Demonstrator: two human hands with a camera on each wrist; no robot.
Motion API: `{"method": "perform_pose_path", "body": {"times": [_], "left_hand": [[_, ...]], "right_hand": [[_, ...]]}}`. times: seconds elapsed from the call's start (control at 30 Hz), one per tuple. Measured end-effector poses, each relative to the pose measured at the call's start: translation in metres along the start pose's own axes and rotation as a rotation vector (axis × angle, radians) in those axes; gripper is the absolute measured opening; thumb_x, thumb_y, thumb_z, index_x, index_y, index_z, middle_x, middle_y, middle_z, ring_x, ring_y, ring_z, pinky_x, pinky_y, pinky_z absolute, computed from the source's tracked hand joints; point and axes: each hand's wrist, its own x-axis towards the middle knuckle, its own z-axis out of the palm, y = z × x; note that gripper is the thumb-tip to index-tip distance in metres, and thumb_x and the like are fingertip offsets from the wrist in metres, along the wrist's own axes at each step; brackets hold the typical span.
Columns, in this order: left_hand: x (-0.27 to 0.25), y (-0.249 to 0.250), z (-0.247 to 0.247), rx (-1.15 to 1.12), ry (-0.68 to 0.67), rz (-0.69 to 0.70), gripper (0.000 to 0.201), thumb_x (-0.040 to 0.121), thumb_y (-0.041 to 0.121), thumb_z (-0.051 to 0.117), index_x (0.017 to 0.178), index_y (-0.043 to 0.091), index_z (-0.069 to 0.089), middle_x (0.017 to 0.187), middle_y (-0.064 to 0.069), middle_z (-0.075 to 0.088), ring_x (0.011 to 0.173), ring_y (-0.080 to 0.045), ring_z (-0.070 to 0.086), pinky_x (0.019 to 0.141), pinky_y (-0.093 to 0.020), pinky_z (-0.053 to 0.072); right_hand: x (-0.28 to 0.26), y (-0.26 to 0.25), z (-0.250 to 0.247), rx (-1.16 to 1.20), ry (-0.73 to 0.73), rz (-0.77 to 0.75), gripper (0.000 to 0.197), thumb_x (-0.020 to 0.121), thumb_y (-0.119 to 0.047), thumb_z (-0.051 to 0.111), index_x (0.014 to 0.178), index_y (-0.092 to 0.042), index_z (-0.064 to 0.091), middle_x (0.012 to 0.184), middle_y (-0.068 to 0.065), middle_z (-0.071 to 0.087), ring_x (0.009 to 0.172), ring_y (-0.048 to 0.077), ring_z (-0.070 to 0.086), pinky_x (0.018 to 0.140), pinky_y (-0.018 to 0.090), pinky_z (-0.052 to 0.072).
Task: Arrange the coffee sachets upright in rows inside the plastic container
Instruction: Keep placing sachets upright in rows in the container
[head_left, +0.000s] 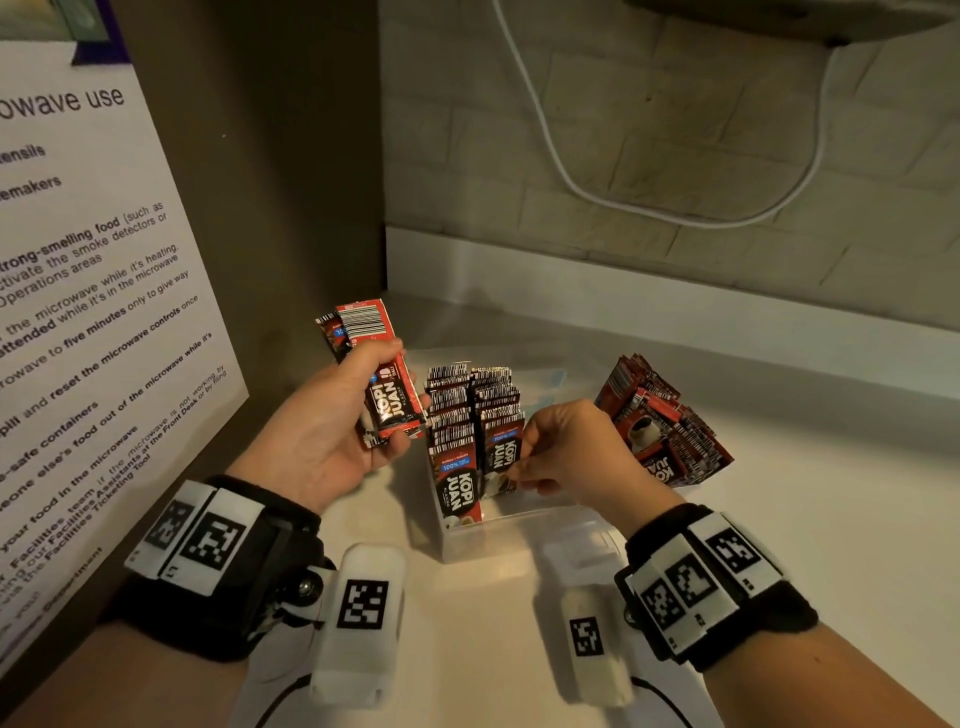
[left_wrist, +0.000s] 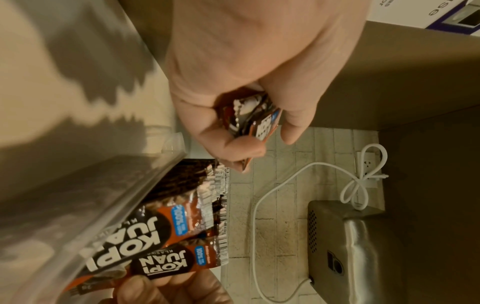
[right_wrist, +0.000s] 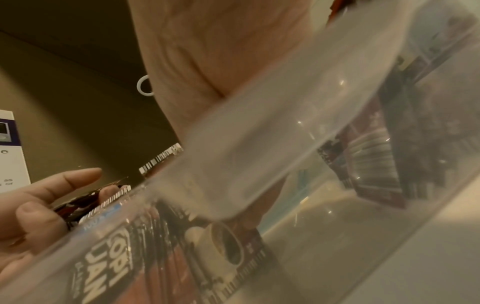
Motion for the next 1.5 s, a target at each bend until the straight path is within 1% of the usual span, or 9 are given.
{"method": "perform_pose_path", "body": {"times": [0.23, 0.53, 0.8, 0.9, 1.03, 1.17, 1.23, 1.37, 1.5], "left_hand": [[-0.001, 0.001, 0.000, -0.031, -0.022, 0.000, 0.018, 0.084, 0.033, 0.067, 0.093, 0.018, 0.063, 0.065, 0.003, 0.067, 0.071, -0.016, 0.067, 0.036, -0.021, 0.041], [-0.006, 0.004, -0.001, -0.068, -0.100, 0.046, 0.015, 0.089, 0.020, 0.053, 0.098, 0.016, 0.064, 0.073, 0.000, 0.066, 0.072, -0.017, 0.065, 0.042, -0.023, 0.046], [-0.010, 0.006, 0.002, 0.074, -0.181, 0.126, 0.015, 0.083, 0.015, 0.065, 0.098, 0.015, 0.064, 0.077, -0.007, 0.069, 0.060, -0.017, 0.064, 0.037, -0.020, 0.044], [-0.015, 0.002, 0.011, 0.154, -0.278, 0.138, 0.028, 0.072, 0.021, 0.070, 0.099, 0.016, 0.066, 0.079, -0.007, 0.071, 0.060, -0.015, 0.065, 0.036, -0.020, 0.042], [-0.020, -0.005, 0.024, 0.242, -0.383, 0.179, 0.019, 0.067, 0.028, 0.071, 0.085, 0.027, 0.075, 0.083, -0.006, 0.072, 0.065, -0.018, 0.065, 0.036, -0.020, 0.037], [-0.022, -0.005, 0.028, 0.204, -0.331, 0.196, 0.019, 0.070, 0.036, 0.068, 0.085, 0.026, 0.073, 0.081, -0.006, 0.071, 0.062, -0.017, 0.064, 0.035, -0.019, 0.036], [-0.019, -0.002, 0.026, 0.153, -0.262, 0.181, 0.025, 0.068, 0.037, 0.068, 0.087, 0.021, 0.064, 0.073, -0.001, 0.069, 0.057, -0.013, 0.063, 0.033, -0.018, 0.036], [-0.017, 0.003, 0.024, 0.075, -0.268, 0.143, 0.041, 0.058, 0.041, 0.074, 0.091, 0.022, 0.060, 0.082, -0.002, 0.069, 0.062, -0.014, 0.059, 0.034, -0.017, 0.035], [-0.020, 0.005, 0.028, 0.001, -0.283, 0.146, 0.042, 0.051, 0.026, 0.078, 0.087, 0.023, 0.057, 0.079, -0.003, 0.066, 0.059, -0.012, 0.061, 0.032, -0.015, 0.033]], "right_hand": [[0.000, 0.000, 0.002, -0.031, -0.015, 0.003, 0.015, 0.074, 0.001, 0.076, 0.068, -0.003, 0.063, 0.064, 0.009, 0.069, 0.056, 0.016, 0.066, 0.059, 0.030, 0.060], [0.000, 0.004, 0.002, -0.011, 0.005, -0.003, 0.018, 0.070, -0.004, 0.081, 0.073, -0.003, 0.063, 0.073, 0.016, 0.072, 0.064, 0.025, 0.067, 0.065, 0.037, 0.060], [-0.017, -0.011, -0.025, 0.273, 0.234, -0.093, 0.034, 0.066, -0.029, 0.081, 0.083, -0.005, 0.064, 0.077, 0.014, 0.064, 0.057, 0.014, 0.054, 0.055, 0.027, 0.048], [-0.028, -0.033, -0.031, 0.404, 0.204, -0.169, 0.028, 0.076, -0.026, 0.076, 0.090, -0.005, 0.065, 0.077, 0.010, 0.063, 0.052, 0.011, 0.050, 0.049, 0.024, 0.043], [-0.037, -0.054, -0.027, 0.500, 0.013, -0.270, 0.028, 0.074, -0.012, 0.076, 0.099, -0.004, 0.065, 0.077, 0.011, 0.063, 0.049, 0.010, 0.052, 0.043, 0.023, 0.039], [-0.036, -0.056, -0.027, 0.554, 0.057, -0.378, 0.018, 0.073, 0.004, 0.074, 0.086, -0.007, 0.069, 0.066, 0.003, 0.064, 0.043, 0.008, 0.051, 0.039, 0.020, 0.037], [-0.036, -0.053, -0.031, 0.639, 0.079, -0.477, 0.026, 0.068, 0.009, 0.074, 0.073, -0.016, 0.072, 0.073, 0.001, 0.068, 0.054, 0.011, 0.057, 0.045, 0.021, 0.042], [-0.040, -0.051, -0.032, 0.649, 0.046, -0.639, 0.019, 0.062, 0.005, 0.077, 0.064, -0.014, 0.075, 0.108, 0.007, 0.064, 0.103, 0.020, 0.063, 0.080, 0.029, 0.054], [-0.042, -0.048, -0.026, 0.547, 0.058, -0.610, 0.008, 0.060, -0.005, 0.077, 0.065, -0.011, 0.074, 0.115, 0.016, 0.056, 0.106, 0.013, 0.058, 0.078, 0.029, 0.055]]}}
